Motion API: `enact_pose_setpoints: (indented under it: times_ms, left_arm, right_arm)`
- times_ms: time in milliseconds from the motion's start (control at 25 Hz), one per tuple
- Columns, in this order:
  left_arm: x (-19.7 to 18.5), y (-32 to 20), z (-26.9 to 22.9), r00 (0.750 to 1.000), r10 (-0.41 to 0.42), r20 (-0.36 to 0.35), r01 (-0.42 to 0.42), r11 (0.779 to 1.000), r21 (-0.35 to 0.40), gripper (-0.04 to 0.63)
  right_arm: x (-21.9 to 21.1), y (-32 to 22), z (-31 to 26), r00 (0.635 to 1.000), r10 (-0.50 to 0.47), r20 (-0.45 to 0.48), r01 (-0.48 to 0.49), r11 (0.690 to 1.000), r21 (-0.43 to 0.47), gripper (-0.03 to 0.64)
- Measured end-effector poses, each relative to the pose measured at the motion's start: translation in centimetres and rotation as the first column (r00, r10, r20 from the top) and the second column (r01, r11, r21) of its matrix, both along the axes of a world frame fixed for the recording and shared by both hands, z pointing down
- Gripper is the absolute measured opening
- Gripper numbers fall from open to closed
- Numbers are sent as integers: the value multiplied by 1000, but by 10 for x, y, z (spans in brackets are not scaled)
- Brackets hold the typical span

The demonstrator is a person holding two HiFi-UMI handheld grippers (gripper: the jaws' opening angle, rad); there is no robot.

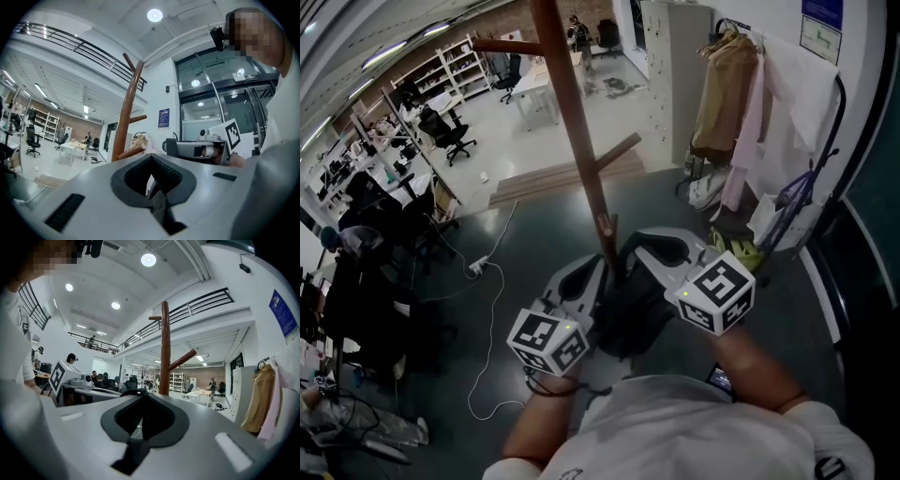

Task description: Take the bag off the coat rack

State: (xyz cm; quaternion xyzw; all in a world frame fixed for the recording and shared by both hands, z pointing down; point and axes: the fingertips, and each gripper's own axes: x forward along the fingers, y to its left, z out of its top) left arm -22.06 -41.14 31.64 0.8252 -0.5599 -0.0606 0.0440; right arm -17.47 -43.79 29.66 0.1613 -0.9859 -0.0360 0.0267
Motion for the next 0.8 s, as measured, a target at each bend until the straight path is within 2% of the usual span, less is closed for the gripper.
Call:
enact_pose_setpoints:
  times_ms: [320,800]
  left_arm:
    - [41,33,10,998,-68,3,68,998,-5,2]
    - [91,99,31,991,-136,2,136,990,-35,2]
  right_arm:
    - [43,33,11,999,-28,41,28,999,-14,23]
    - [94,93,39,997,-67,28,68,996,-50,23]
